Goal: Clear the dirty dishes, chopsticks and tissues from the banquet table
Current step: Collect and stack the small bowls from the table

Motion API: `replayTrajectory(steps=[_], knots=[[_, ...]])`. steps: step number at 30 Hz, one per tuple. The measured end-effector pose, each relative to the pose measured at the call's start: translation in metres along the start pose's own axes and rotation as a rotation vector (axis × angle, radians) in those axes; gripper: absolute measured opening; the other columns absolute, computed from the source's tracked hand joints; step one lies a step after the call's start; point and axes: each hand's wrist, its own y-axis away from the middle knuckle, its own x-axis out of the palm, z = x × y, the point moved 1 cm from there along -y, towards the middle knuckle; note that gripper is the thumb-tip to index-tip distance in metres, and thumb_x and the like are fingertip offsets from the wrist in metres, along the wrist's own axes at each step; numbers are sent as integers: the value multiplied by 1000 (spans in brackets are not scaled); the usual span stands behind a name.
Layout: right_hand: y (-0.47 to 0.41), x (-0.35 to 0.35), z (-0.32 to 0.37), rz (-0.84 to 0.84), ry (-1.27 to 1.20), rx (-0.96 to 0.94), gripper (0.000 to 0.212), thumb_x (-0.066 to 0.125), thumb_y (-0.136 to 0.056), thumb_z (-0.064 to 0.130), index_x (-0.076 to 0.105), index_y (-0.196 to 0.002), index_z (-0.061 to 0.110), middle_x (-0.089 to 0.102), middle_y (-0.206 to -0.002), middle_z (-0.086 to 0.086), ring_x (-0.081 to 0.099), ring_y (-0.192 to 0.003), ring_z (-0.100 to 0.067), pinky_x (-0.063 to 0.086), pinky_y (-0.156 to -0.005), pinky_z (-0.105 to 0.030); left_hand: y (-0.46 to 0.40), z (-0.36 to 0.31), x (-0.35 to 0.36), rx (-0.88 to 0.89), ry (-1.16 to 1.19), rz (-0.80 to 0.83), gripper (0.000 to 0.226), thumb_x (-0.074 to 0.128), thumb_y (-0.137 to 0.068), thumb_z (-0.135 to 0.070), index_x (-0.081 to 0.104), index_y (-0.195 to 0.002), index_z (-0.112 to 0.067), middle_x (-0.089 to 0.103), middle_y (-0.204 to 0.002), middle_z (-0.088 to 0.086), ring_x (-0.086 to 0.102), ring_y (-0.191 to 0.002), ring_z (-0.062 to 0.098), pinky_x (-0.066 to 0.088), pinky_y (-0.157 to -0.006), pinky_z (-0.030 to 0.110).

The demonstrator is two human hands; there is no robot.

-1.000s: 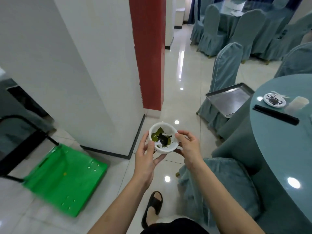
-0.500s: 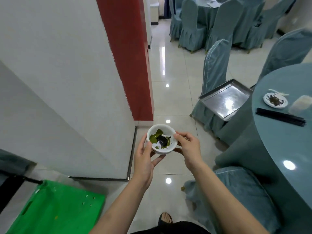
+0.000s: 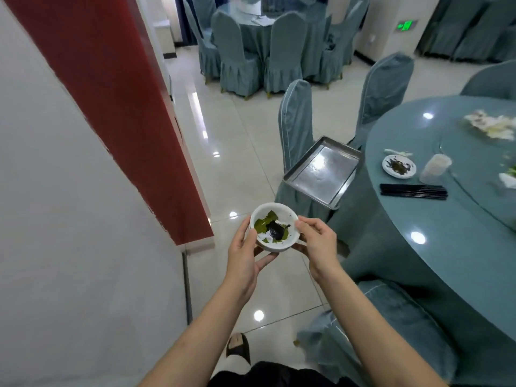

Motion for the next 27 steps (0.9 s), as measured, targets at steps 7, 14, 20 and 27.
replayTrajectory(steps=[7,14,20,27], knots=[[-57,27,24,-199,-85,-49,9,69,-96,14,73,-102,10,77,-98,-11,74,-93,-28,61,-70,-35,-86,-44,21,-40,-101,207,32,48,-109,-25,63,-135,-36,70,-126,-1,69,-115,22,61,-90,49],[-117,39,29,-289,-118,-29,9,69,-96,13,73,-104,13,77,-99,-8,75,-95,-28,63,-74,-40,-158,-53,41,-62,-157,287,33,46,-110,-25,59,-139,-34,69,-128,-1,68,-118,22,61,-89,48],[-201,35,39,-350,-163,-18,11,70,-95,11,73,-105,11,77,-100,-10,75,-94,-28,64,-76,-44,-243,-52,82,-98,-223,313,34,46,-110,-24,59,-140,-34,68,-129,0,68,-118,23,62,-86,45],[-326,3,82,-422,-192,-14,8,73,-93,15,75,-100,16,77,-98,-6,75,-95,-29,64,-78,-51,-355,-54,180,-125,-288,351,35,48,-109,-26,57,-142,-34,68,-131,-1,67,-119,23,62,-85,44]])
